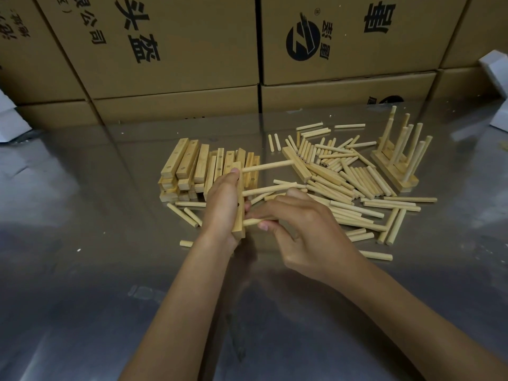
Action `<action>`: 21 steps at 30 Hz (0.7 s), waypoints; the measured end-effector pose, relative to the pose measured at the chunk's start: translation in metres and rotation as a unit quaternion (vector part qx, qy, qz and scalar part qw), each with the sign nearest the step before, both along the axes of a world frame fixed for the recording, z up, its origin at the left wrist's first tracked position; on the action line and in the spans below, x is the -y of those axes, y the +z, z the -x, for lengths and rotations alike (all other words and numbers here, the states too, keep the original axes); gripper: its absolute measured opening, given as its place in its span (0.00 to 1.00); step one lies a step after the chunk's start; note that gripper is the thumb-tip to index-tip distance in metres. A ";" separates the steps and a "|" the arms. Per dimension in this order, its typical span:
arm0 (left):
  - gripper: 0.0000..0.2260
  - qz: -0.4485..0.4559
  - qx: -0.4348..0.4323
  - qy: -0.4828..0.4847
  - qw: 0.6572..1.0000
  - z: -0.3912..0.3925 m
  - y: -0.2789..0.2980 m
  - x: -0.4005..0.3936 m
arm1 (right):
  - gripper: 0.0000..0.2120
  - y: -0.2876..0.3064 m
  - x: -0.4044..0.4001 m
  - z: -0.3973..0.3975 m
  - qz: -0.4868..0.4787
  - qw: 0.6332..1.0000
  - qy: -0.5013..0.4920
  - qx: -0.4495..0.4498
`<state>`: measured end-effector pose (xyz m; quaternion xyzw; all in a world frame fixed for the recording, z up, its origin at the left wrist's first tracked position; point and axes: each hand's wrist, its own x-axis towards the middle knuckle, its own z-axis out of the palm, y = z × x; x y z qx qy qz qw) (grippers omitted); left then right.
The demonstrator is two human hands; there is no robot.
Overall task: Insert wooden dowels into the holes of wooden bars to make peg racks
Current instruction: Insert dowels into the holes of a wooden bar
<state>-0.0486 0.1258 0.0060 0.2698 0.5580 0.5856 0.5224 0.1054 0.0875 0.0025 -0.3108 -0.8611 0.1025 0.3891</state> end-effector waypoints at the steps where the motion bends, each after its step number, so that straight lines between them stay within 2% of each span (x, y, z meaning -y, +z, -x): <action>1: 0.15 -0.003 -0.002 0.001 1.000 -0.001 -0.001 0.000 | 0.08 0.000 -0.001 0.000 0.006 1.000 -0.003 -0.004; 10: 0.15 -0.040 -0.014 -0.002 0.999 -0.007 -0.005 0.000 | 0.11 -0.005 0.000 0.003 0.083 0.995 -0.010 -0.048; 16: 0.13 -0.061 -0.028 0.006 0.998 -0.007 0.001 0.002 | 0.09 -0.001 0.001 0.004 0.115 0.991 -0.028 -0.054; 18: 0.14 -0.062 -0.039 0.020 0.997 -0.010 0.001 0.001 | 0.09 0.001 -0.001 0.002 0.113 0.992 -0.044 -0.031; 21: 0.14 -0.057 -0.060 0.052 0.995 -0.012 0.000 0.001 | 0.09 0.004 -0.002 -0.002 0.051 0.995 -0.080 0.009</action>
